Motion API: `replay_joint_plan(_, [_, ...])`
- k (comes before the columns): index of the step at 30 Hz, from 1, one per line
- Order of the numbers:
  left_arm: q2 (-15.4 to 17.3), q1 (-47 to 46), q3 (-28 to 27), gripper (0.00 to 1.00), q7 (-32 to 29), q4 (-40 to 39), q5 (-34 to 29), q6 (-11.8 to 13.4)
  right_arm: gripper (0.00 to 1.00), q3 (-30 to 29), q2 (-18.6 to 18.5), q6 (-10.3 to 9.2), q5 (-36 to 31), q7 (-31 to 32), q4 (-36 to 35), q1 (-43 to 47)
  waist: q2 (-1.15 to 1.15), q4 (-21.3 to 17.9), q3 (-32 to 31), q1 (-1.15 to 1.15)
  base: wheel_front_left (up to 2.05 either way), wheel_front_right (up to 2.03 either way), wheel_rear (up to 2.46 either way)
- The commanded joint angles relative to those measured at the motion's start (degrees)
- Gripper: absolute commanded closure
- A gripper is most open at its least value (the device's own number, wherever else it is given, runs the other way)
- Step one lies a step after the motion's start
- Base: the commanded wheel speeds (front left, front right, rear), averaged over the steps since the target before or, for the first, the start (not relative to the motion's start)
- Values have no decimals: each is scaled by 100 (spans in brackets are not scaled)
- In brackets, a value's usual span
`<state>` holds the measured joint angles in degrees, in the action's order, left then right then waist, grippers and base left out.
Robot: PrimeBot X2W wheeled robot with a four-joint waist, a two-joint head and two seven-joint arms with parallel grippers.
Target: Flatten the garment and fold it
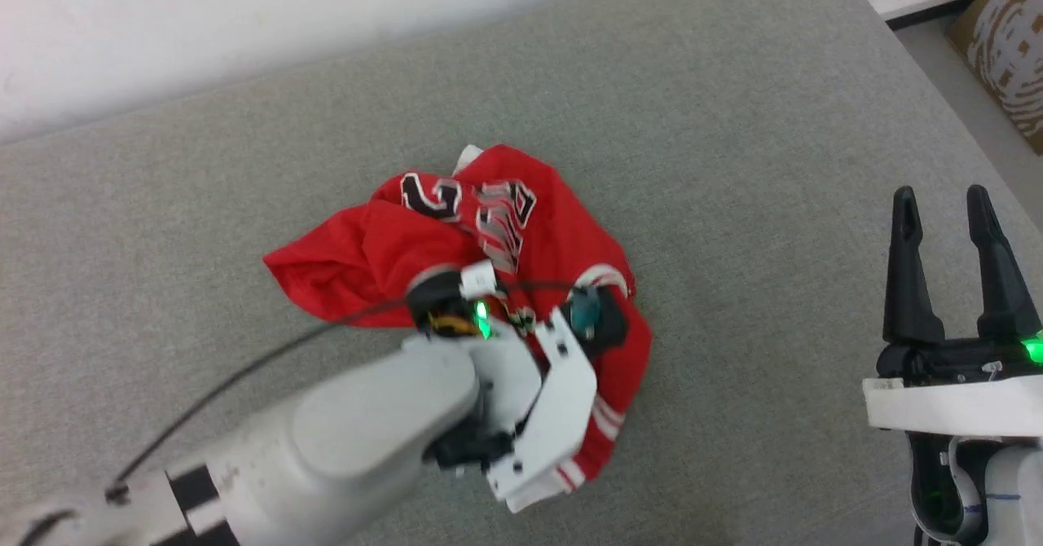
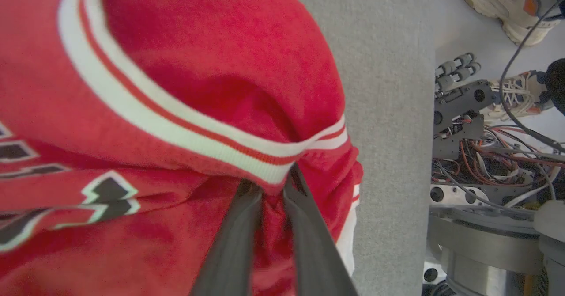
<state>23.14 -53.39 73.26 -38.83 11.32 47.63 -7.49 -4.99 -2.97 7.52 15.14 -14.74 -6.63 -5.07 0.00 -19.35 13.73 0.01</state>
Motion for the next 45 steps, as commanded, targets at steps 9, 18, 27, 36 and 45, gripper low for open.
replay_joint_plan(9, [-158,555,8,0,689,289,-613,0,0,32,10,-3,-57,-26,62,13,0,195,-264,-1,0,0,0])
replay_joint_plan(18, [-329,514,-540,0,3539,885,-867,400,0,-122,10,-3,-276,-26,16,376,0,672,-871,-1,0,0,0])
replay_joint_plan(27, [-151,1133,-1710,0,5327,644,-1240,2109,0,-181,10,-3,-375,-26,-49,574,0,1214,-1118,-1,0,0,0])
replay_joint_plan(36, [-82,2727,-3786,0,5381,-627,-2233,3475,0,-175,10,-3,-430,-26,-51,608,0,1557,-1135,-1,0,0,0])
replay_joint_plan(45, [-650,4396,-5420,0,5382,-1221,-2944,3129,0,-122,10,-3,-441,-26,23,641,0,1767,-1168,-1,0,0,0])
